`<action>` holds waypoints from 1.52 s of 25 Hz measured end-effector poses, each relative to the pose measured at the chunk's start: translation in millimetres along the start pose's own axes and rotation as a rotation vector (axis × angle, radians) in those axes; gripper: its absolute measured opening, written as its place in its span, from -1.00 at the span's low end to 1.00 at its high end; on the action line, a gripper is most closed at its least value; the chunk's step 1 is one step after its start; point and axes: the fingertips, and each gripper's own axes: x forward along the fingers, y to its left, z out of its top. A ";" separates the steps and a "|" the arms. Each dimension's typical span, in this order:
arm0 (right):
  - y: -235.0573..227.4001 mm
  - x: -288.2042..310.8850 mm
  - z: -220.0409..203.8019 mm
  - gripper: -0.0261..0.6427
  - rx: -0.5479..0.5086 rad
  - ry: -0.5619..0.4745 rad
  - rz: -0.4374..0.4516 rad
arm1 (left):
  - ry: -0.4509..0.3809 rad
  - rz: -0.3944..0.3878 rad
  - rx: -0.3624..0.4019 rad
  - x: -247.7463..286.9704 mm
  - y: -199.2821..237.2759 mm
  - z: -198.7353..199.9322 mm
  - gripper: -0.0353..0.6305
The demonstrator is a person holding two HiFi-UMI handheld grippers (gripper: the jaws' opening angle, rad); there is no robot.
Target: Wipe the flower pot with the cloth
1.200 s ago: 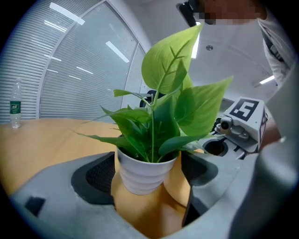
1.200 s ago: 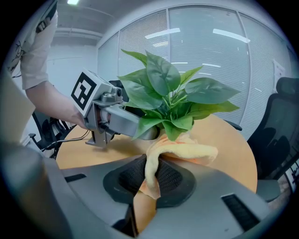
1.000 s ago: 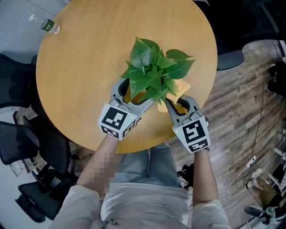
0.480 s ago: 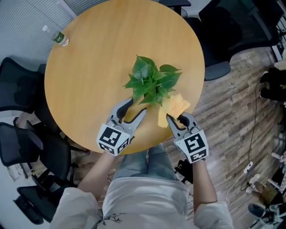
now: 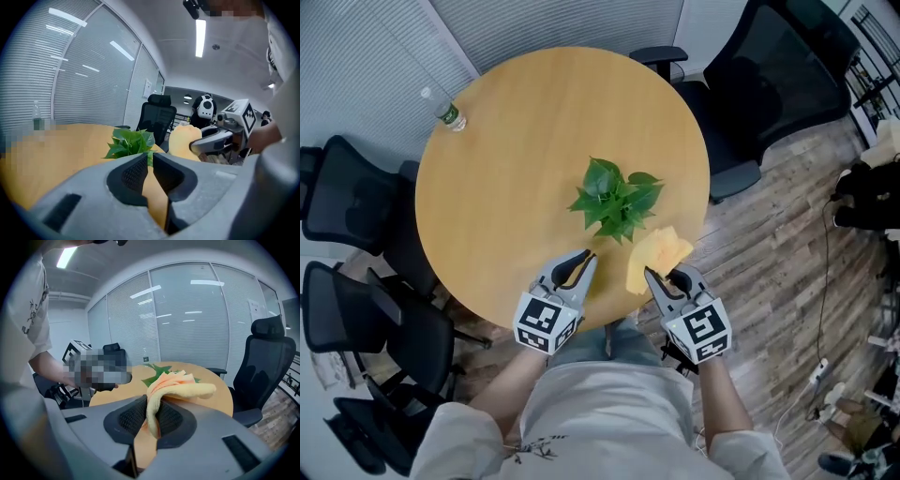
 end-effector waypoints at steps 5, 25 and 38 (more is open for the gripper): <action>0.5 -12.6 24.3 -0.78 0.022 -0.031 -0.018 | -0.032 0.004 0.019 -11.0 -11.7 27.3 -0.85; 18.0 -27.1 71.1 -0.78 0.063 -0.145 -0.029 | -0.089 -0.006 0.039 -28.1 -29.5 67.3 -0.86; 20.1 -29.6 72.6 -0.78 0.069 -0.149 -0.029 | -0.111 0.007 0.022 -30.6 -29.1 72.3 -0.86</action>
